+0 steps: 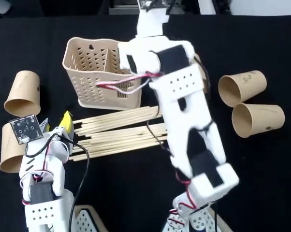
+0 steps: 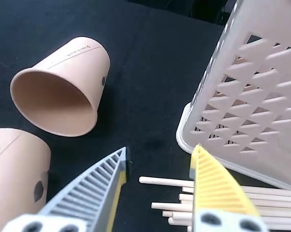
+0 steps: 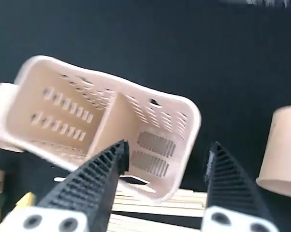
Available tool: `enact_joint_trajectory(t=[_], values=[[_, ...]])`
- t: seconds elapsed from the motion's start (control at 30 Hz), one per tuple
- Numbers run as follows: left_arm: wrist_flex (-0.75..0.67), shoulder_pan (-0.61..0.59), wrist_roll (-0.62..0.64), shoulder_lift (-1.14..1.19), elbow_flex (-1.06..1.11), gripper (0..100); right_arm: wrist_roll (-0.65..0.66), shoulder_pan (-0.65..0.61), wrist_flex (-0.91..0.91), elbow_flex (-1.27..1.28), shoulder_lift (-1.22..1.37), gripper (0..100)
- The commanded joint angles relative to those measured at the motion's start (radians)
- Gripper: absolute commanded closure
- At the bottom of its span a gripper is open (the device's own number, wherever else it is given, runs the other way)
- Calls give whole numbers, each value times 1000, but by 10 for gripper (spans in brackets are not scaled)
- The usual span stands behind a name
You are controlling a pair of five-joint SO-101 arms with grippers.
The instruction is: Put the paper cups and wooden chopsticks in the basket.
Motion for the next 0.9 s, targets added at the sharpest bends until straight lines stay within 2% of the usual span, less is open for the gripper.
enact_joint_trajectory(t=[0.0,0.13,0.3,0.43,0.53,0.67,0.77,0.87], values=[[-14,-8,-14,-9,-2,780,35,-21,28,-31,-147,733],[-14,-47,-35,-8,-8,780,238,-12,166,-91,-292,733],[-12,-62,-34,-8,-13,780,456,98,338,-113,-478,734],[-9,-62,-34,-8,-13,780,749,290,330,193,-659,734],[21,-62,-34,-8,-25,780,913,425,328,498,-808,734],[28,-62,-34,-8,-28,780,1132,672,302,832,-1027,734],[26,-59,-34,-8,-27,780,1260,898,196,1032,-1184,734],[26,-54,-34,-8,-27,780,1359,1057,18,1259,-1291,734]])
